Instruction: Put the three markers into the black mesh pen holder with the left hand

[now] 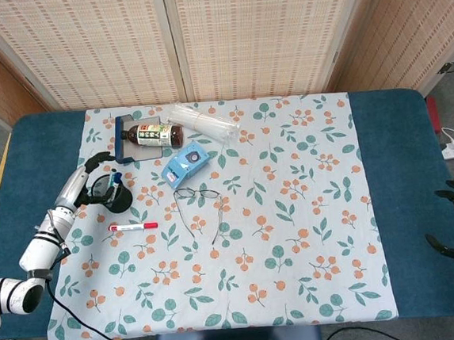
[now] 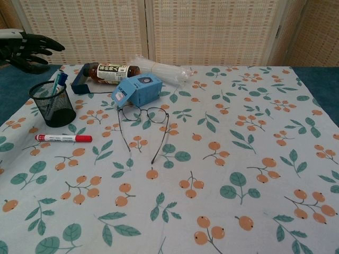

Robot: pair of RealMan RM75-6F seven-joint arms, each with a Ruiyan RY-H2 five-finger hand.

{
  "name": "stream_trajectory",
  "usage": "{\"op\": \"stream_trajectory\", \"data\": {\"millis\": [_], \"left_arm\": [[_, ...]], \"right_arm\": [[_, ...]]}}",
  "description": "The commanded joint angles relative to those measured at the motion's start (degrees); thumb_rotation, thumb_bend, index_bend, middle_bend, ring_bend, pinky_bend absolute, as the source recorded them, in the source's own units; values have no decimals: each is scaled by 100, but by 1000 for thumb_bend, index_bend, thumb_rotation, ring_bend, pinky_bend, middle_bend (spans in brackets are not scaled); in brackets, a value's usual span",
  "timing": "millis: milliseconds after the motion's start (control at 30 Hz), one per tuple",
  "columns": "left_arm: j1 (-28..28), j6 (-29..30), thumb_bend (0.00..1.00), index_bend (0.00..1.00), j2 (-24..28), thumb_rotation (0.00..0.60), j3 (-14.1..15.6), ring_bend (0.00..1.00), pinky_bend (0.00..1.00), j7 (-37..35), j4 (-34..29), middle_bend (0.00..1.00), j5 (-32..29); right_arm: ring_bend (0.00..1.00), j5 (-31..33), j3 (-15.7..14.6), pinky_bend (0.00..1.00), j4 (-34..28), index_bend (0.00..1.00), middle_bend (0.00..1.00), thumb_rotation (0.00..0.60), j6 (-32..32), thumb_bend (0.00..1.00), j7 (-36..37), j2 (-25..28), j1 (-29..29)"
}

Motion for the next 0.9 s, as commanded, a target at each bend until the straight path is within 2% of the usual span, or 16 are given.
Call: {"op": "stream_trajectory", "data": {"millis": [33,100,167,233,300,367,433,500,600,767,900], "left_arm": [[324,865,403,225,220,600,58,12,112,836,-682,129,60],[683,1727,402,266,209,600,76,65,168,2008,-1344,234,-198],[1158,2864,402,283,180,600,221,110,194,3778,-2426,279,-512],[1554,4046,399,286,-95,600,461,137,198,5475,-3328,306,-574],[1786,4872,397,299,-499,600,700,143,198,6601,-3713,310,-377],[1978,5479,397,309,-1016,600,1035,143,198,7521,-3751,309,-3],[2126,5750,396,314,-1503,600,1302,143,199,8001,-3658,311,193],[2206,5770,395,320,-1872,600,1511,143,198,8271,-3431,313,267],[2259,5687,396,327,-2398,600,1674,143,199,8650,-2966,319,291],[2273,5745,397,331,-3300,600,1700,143,195,9361,-2055,323,537],[2159,5575,397,332,-3710,600,1547,144,194,9623,-1763,325,630]], "right_arm": [[259,14,9,163,12,264,144,600,2,99,-1,-5,2],[259,42,18,163,19,264,144,600,2,99,14,-4,-1],[259,64,31,163,28,264,144,600,14,98,32,-1,-8],[259,58,29,163,27,264,144,600,23,98,40,6,-15],[259,42,26,163,12,264,144,600,39,98,34,11,-21],[259,-17,8,163,-15,264,144,600,54,99,20,18,-23],[259,-83,-3,163,-50,264,144,600,103,99,10,24,-36],[259,-131,-14,163,-74,264,144,600,143,98,9,32,-53],[259,-161,-19,163,-89,264,144,600,192,99,20,47,-76],[259,-119,-8,163,-71,264,144,600,175,98,28,52,-76],[259,-116,-10,163,-64,264,144,600,153,98,52,53,-69]]}}
